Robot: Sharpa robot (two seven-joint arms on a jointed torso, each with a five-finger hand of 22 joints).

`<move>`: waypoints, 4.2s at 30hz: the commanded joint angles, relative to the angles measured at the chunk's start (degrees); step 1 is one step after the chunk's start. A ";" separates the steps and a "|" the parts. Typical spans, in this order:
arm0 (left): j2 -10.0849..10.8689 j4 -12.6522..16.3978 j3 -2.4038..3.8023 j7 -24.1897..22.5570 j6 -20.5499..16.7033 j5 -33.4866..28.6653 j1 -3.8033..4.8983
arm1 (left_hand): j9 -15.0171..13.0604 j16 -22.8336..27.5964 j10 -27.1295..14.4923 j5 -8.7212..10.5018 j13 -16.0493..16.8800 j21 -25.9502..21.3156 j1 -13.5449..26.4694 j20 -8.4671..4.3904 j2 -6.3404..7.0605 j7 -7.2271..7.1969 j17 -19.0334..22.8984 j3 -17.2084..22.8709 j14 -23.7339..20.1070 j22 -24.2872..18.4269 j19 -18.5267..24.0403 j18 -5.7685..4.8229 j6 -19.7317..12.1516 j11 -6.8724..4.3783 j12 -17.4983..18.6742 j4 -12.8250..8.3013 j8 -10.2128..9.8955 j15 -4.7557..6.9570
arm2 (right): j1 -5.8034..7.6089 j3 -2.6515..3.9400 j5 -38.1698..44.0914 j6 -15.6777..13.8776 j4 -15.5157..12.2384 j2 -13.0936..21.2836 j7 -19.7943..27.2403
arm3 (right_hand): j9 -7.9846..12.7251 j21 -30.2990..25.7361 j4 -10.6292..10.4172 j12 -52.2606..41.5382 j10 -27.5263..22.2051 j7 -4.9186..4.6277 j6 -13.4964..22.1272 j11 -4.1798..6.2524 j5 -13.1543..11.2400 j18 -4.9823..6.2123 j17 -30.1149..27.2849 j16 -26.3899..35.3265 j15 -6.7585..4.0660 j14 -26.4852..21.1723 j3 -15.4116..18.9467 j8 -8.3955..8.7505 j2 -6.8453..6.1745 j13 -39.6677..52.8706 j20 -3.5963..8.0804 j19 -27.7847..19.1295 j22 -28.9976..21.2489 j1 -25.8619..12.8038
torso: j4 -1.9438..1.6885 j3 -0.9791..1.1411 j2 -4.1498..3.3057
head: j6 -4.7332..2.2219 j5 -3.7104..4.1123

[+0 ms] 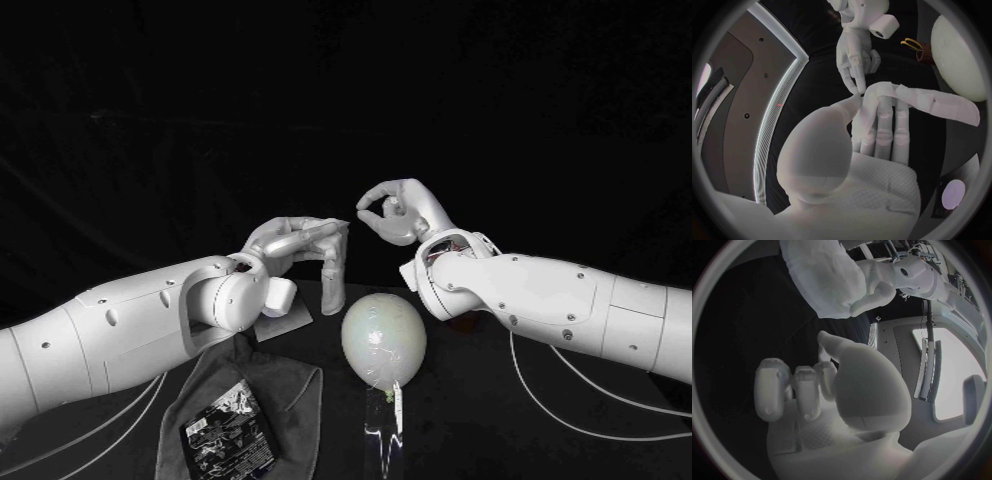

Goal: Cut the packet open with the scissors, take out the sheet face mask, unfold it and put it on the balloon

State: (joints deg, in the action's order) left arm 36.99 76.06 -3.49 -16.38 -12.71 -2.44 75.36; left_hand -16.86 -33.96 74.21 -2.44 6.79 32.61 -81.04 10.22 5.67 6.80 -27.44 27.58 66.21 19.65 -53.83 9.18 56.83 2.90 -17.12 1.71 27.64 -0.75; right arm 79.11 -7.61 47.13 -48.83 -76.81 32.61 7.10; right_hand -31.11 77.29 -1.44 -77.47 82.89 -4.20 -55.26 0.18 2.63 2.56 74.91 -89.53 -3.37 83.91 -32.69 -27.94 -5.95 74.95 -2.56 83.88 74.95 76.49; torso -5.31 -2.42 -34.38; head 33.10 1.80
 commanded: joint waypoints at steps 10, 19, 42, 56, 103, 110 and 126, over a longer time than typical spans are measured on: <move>0.24 0.06 0.08 -1.20 2.90 1.86 -0.06 | -0.24 -0.97 0.99 -0.34 0.25 1.36 -0.46 -0.76 -0.60 -0.05 -0.47 -0.34 0.34 0.86 0.22 1.08 0.36 -0.13 -0.40 -0.54 0.54 0.38 | 0.08 -0.09 7.65 14.12 -1.24 0.99 -0.80 | 4.94 -3.67 2.07 5.95 -5.24 -5.03 7.75 -4.33 0.13 0.71 11.05 1.29 3.40 4.89 0.90 8.88 -2.45 0.76 -2.47 -2.03 10.29 -0.08 | 0.08 0.01 0.00 | 0.07 0.18; 0.48 0.26 0.08 -1.17 3.87 2.23 -0.09 | -0.29 -1.31 1.24 -0.34 0.36 1.91 -0.38 -0.85 -0.68 -0.12 -0.68 -0.41 0.41 1.26 0.38 1.07 0.40 -0.22 -0.50 -0.65 0.64 0.47 | 0.00 -0.19 10.75 14.16 -0.43 0.47 -0.87 | 6.37 -3.28 3.03 5.96 -5.69 -5.78 8.53 -5.02 0.13 0.71 11.48 1.07 4.04 4.98 0.98 11.36 -2.81 0.72 -3.26 -1.92 10.41 0.32 | 0.00 0.07 -0.03 | 0.13 0.51; 0.67 0.64 0.08 -0.94 4.60 3.16 -0.09 | -0.35 -1.60 1.42 -0.34 0.47 2.37 -0.33 -0.93 -0.72 -0.18 -0.86 -0.44 0.44 1.60 0.55 1.06 0.44 -0.29 -0.59 -0.76 0.74 0.55 | -0.05 -0.22 8.02 11.06 0.16 0.11 0.54 | 5.89 -0.11 2.99 2.67 -3.01 -3.26 -0.08 -3.05 0.13 0.35 13.37 0.23 2.58 5.61 0.89 9.04 1.32 2.84 -3.01 -0.29 11.27 0.44 | 0.00 0.04 0.00 | 0.21 0.51; 0.71 0.67 0.08 -0.93 4.59 3.20 -0.09 | -0.35 -1.63 1.44 -0.34 0.48 2.42 -0.32 -0.93 -0.72 -0.19 -0.87 -0.45 0.45 1.63 0.57 1.05 0.45 -0.30 -0.60 -0.77 0.75 0.56 | -0.05 -0.22 7.56 9.90 0.49 0.18 0.56 | 4.39 0.94 3.55 2.09 -2.02 -1.88 -1.74 -1.78 0.13 0.13 14.02 -0.03 1.40 5.81 2.19 6.63 2.45 3.26 -1.86 0.27 11.54 0.47 | 0.01 0.03 0.01 | 0.13 0.61; 2.21 4.25 0.10 -2.15 9.79 6.13 -0.18 | 1.67 -3.90 -10.77 -0.34 0.95 -3.19 4.70 2.93 5.41 4.68 -2.30 -5.86 -10.68 -1.48 6.95 0.62 -9.05 4.66 0.07 3.15 -3.20 -3.90 | -0.27 -0.21 8.03 1.67 2.30 -0.88 2.13 | 2.42 3.04 4.46 0.80 -0.31 -0.96 -2.02 -0.85 0.15 -0.34 14.25 -0.12 0.50 5.88 0.54 3.17 2.87 4.38 -0.90 1.35 12.15 -0.13 | -0.03 0.02 0.00 | -0.11 0.81; 1.92 5.84 0.12 -3.35 11.04 6.52 -0.20 | 1.97 -4.37 -12.95 -0.36 0.88 -4.31 4.06 3.57 5.28 5.07 -2.05 -6.15 -12.30 -2.27 7.19 0.95 -10.13 5.18 -0.18 3.52 -3.39 -4.42 | -0.32 -0.21 6.54 0.66 3.89 -1.93 3.17 | 2.34 2.65 4.42 1.23 -0.49 -0.97 -1.74 -0.85 0.15 -0.26 13.95 0.02 0.48 5.80 0.32 2.99 2.93 4.07 -0.86 1.16 12.02 -0.42 | -0.03 0.03 0.02 | -0.16 0.85; 1.44 5.94 0.13 -3.46 12.33 8.60 -0.21 | 3.34 -3.71 -17.00 -0.38 -0.56 -6.36 0.50 4.36 2.70 4.65 -0.40 -2.60 -15.22 -3.71 7.91 1.15 -11.17 5.53 1.03 3.05 -4.80 -4.91 | -0.35 -0.21 -4.14 0.90 4.62 -2.10 9.48 | 2.07 1.27 4.08 2.39 -1.05 -0.93 -0.92 -0.88 0.14 0.04 13.34 0.29 0.51 5.64 0.27 2.41 2.94 3.26 -0.82 0.43 11.60 -1.38 | 0.02 0.06 0.02 | -0.40 0.73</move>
State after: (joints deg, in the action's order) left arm 38.44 81.90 -3.44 -18.63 -1.76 4.83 75.12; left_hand -13.57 -37.87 57.43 -2.89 6.27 26.56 -80.27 14.24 8.12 11.31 -27.84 25.04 51.38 15.98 -45.95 9.21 45.41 8.50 -16.30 4.64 22.92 -5.76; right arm 78.75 -7.85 47.32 -48.00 -72.15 30.44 13.05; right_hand -29.04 78.85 2.76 -75.22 82.17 -5.18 -56.57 -0.64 2.51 2.54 74.95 -89.08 -2.67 84.03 -32.12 -25.31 -2.86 75.06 -3.91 83.96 74.93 75.66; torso -5.30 -2.35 -34.37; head 32.81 2.55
